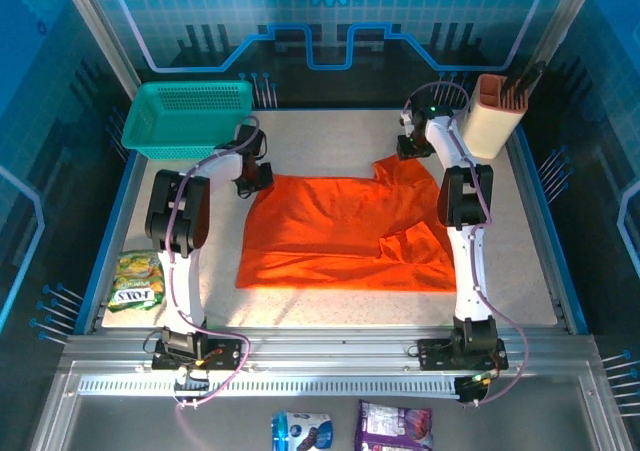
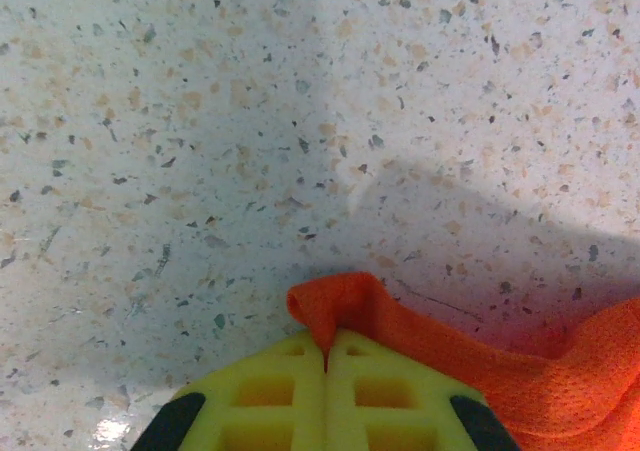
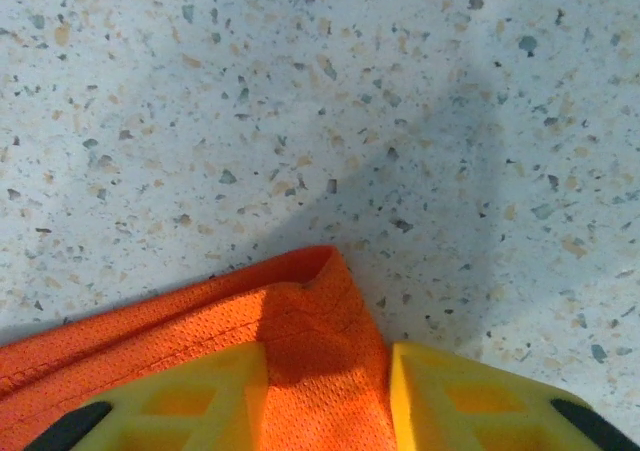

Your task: Fold the inside-out t-shirt

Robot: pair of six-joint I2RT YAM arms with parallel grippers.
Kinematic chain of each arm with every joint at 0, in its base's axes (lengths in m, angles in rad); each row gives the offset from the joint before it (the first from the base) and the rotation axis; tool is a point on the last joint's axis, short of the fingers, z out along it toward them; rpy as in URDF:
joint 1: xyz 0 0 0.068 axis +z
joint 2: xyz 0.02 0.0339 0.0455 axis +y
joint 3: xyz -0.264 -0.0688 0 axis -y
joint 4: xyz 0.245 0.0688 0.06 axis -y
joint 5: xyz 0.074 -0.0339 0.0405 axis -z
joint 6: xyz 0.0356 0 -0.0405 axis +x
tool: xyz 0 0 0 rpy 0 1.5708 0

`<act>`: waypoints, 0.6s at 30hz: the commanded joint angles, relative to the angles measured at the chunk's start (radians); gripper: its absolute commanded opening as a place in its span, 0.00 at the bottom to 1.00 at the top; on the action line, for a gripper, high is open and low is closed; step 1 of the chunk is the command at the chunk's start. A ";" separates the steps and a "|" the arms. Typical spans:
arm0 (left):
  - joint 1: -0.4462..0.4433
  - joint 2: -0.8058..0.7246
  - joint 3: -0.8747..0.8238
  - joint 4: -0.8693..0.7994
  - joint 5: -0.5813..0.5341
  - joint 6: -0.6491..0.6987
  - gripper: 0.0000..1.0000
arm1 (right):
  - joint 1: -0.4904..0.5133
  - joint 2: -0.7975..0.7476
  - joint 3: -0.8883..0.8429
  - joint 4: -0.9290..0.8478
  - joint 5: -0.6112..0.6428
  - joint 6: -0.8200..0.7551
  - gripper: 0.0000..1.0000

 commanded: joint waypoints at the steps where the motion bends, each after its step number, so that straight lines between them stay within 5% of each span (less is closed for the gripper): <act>1: 0.000 -0.029 0.000 -0.010 0.019 -0.009 0.04 | 0.002 0.042 0.027 -0.034 -0.006 -0.012 0.27; 7: 0.000 -0.079 -0.014 -0.003 -0.031 -0.007 0.03 | 0.001 -0.031 0.033 -0.034 0.032 -0.010 0.05; 18: 0.001 -0.206 -0.099 0.093 -0.105 -0.027 0.05 | -0.010 -0.249 -0.082 -0.010 0.044 0.027 0.00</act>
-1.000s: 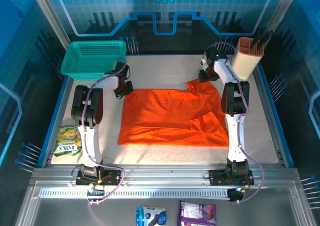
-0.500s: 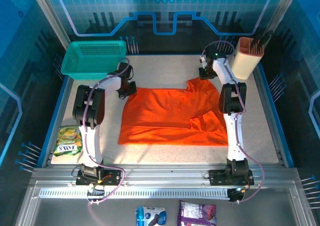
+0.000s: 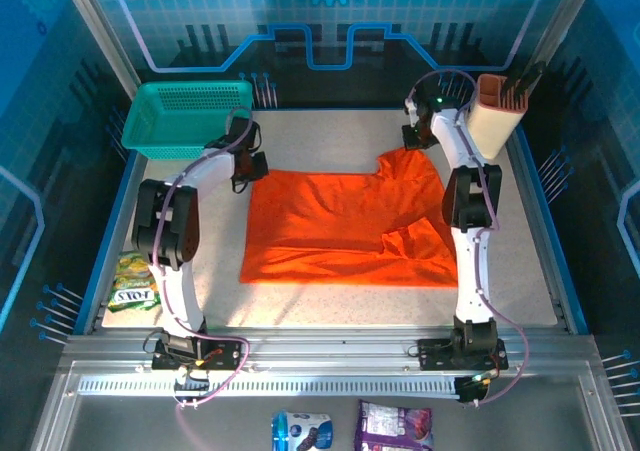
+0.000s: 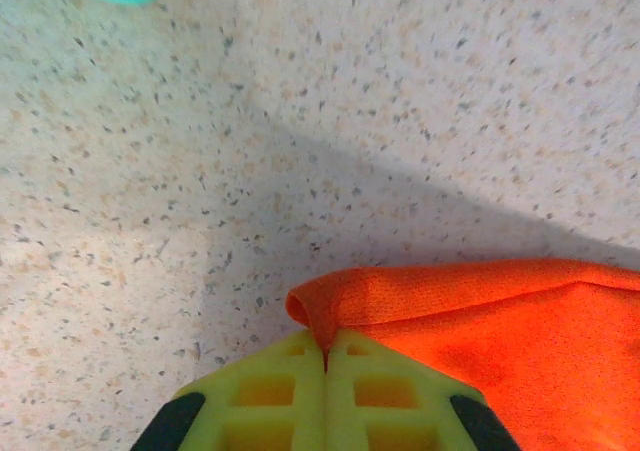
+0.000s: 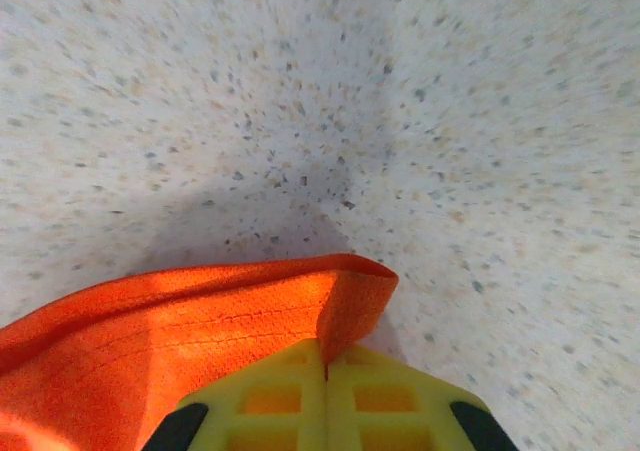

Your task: Fold the inside-out t-shirt

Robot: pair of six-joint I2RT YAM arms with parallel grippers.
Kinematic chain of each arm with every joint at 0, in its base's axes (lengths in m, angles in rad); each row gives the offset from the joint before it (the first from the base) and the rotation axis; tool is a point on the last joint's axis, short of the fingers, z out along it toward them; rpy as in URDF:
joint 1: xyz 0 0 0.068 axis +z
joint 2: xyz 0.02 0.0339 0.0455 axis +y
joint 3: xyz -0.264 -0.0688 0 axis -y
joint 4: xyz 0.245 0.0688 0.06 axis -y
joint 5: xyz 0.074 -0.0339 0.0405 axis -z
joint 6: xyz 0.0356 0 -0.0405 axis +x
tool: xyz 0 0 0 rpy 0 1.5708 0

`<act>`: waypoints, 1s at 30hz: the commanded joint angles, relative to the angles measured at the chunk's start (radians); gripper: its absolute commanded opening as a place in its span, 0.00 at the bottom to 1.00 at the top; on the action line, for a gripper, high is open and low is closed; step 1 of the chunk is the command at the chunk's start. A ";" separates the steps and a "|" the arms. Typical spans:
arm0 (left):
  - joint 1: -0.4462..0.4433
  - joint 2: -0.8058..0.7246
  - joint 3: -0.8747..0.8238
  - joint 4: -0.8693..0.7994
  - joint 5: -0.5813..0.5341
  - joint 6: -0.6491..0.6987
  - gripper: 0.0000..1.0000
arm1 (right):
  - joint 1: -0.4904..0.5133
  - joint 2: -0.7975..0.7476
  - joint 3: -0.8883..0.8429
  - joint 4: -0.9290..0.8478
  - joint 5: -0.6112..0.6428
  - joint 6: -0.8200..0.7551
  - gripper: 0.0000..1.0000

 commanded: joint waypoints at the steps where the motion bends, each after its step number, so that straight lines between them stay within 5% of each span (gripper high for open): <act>1: 0.000 -0.057 -0.050 0.053 -0.032 -0.031 0.05 | -0.009 -0.123 -0.059 0.005 0.003 0.028 0.00; 30: -0.034 -0.489 -0.575 0.285 0.011 -0.180 0.05 | -0.049 -0.966 -1.095 0.207 -0.099 0.236 0.01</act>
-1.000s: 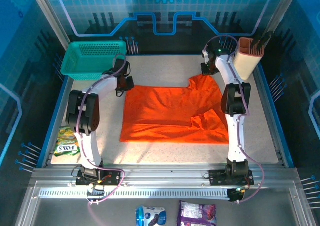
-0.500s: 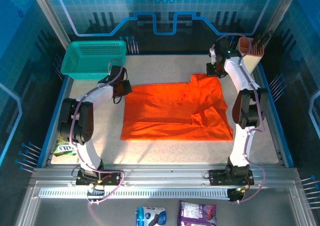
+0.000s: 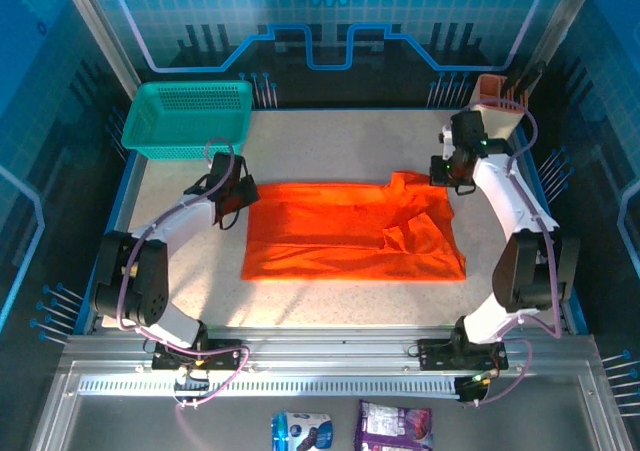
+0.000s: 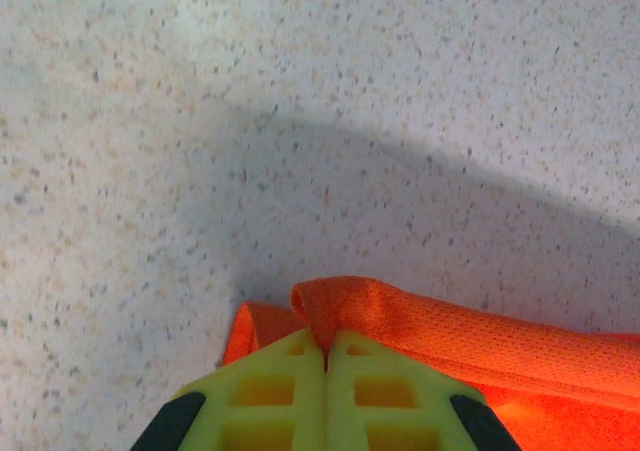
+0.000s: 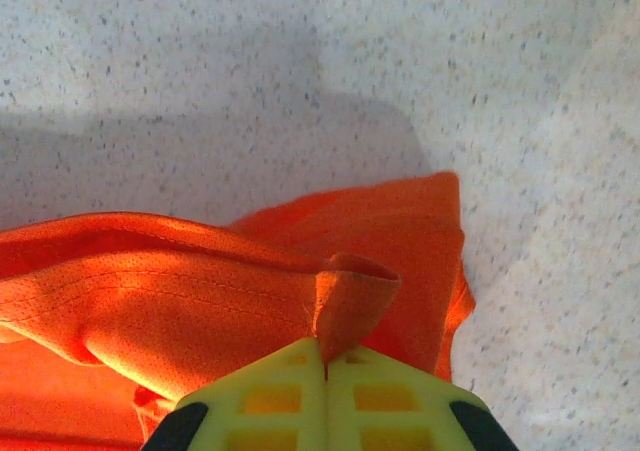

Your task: Fold the inside-out t-shirt

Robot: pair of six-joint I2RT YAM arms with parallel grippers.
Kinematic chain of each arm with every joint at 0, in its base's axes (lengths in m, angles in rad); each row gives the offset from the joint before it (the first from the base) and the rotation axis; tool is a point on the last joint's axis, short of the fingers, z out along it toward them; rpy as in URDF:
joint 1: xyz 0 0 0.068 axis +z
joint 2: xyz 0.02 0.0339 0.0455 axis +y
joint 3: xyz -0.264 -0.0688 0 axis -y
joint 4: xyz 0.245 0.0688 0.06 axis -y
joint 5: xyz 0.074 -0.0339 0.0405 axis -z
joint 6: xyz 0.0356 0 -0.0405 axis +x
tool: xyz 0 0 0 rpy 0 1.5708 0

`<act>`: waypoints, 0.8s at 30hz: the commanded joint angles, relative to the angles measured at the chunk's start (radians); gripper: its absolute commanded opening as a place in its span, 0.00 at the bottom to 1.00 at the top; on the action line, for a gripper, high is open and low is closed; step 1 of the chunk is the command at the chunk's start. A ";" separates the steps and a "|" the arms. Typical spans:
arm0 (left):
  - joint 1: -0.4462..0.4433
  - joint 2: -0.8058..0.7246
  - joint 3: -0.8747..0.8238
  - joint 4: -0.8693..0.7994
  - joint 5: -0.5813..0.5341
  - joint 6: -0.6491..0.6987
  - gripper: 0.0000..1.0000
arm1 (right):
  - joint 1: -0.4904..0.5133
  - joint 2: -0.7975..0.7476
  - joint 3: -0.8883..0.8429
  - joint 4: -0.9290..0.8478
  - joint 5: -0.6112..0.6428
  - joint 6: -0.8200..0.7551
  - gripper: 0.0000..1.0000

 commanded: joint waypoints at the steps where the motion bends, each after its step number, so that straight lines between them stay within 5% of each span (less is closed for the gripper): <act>1: -0.005 -0.068 -0.058 0.031 0.010 -0.036 0.05 | -0.013 -0.089 -0.082 0.021 -0.047 0.053 0.01; 15: -0.008 -0.203 -0.205 0.010 0.047 -0.105 0.06 | -0.027 -0.330 -0.392 0.049 -0.078 0.175 0.03; 20: -0.011 -0.235 -0.263 0.004 0.050 -0.138 0.17 | -0.027 -0.384 -0.500 0.060 -0.054 0.238 0.02; 22: -0.013 -0.271 -0.295 -0.004 0.034 -0.162 0.27 | -0.023 -0.417 -0.542 0.060 -0.037 0.266 0.09; 24: -0.013 -0.313 -0.326 -0.010 0.026 -0.181 0.37 | 0.022 -0.443 -0.539 0.033 0.037 0.273 0.32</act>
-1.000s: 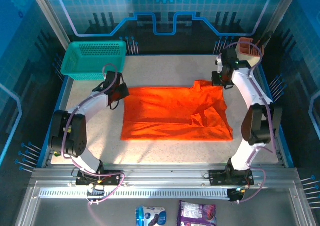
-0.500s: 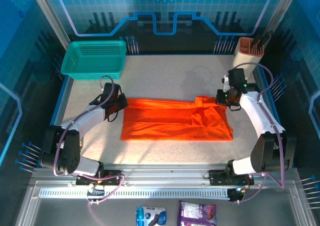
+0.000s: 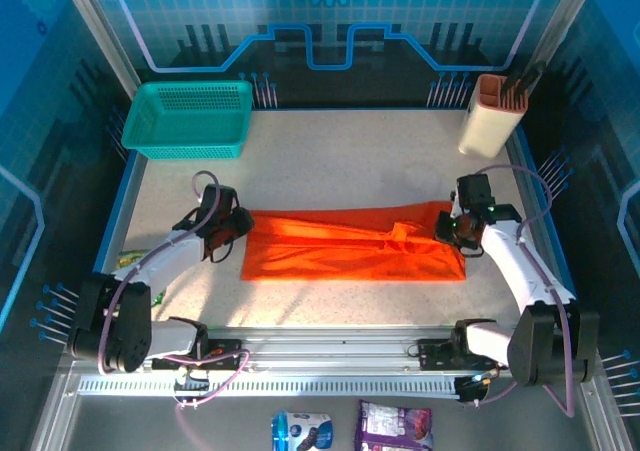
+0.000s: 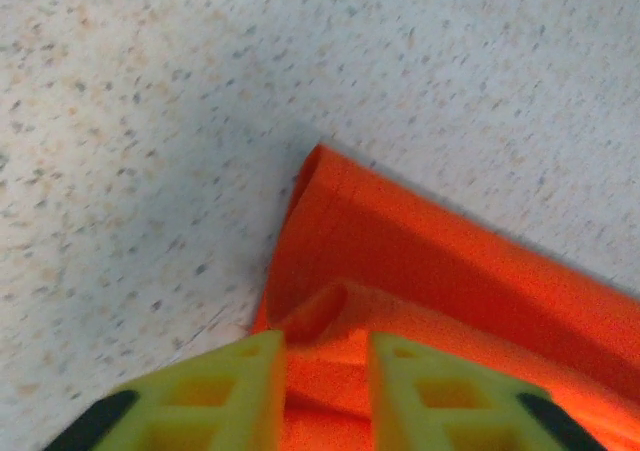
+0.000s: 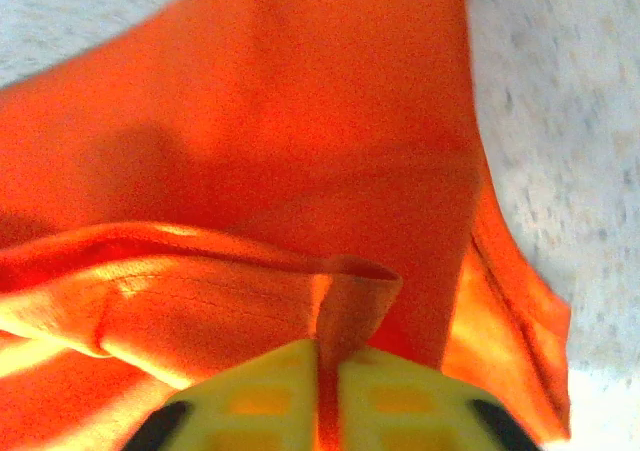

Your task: Fold the inside-out t-shirt

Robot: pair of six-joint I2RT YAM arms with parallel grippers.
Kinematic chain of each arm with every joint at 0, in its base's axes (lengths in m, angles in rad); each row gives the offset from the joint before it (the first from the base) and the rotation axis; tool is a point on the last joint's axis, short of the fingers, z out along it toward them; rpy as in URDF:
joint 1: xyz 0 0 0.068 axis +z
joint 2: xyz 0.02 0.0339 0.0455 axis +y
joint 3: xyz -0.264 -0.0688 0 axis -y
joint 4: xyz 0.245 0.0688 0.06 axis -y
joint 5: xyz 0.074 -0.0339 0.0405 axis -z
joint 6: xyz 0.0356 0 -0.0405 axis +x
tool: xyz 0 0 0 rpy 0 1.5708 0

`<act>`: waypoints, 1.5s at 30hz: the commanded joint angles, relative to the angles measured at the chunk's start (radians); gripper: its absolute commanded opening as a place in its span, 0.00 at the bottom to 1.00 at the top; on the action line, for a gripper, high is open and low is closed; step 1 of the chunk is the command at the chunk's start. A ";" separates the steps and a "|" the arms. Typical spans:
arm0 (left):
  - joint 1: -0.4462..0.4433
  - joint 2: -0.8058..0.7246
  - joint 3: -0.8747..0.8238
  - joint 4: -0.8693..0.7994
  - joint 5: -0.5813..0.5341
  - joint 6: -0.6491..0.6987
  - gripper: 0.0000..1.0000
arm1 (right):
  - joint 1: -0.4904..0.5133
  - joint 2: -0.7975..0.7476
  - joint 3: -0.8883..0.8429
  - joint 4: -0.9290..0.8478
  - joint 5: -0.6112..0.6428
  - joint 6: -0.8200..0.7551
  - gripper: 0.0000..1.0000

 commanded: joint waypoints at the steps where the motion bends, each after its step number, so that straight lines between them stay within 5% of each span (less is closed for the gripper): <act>1: -0.006 -0.080 -0.037 -0.025 -0.016 -0.047 0.40 | 0.066 -0.049 0.007 -0.041 0.135 0.047 0.41; 8: -0.009 -0.110 0.041 -0.090 0.035 -0.004 0.41 | 0.156 0.015 0.121 -0.050 0.099 0.030 0.44; 17: -0.096 0.098 0.228 -0.171 0.098 0.055 0.37 | 0.223 0.273 0.262 0.009 -0.143 -0.049 0.44; 27: -0.098 0.273 0.384 -0.236 0.135 0.094 0.38 | 0.328 0.604 0.461 0.110 -0.412 -0.117 0.44; 45: -0.021 -0.025 0.257 -0.347 0.120 0.074 0.39 | 0.584 1.048 0.816 0.291 -0.681 -0.051 0.64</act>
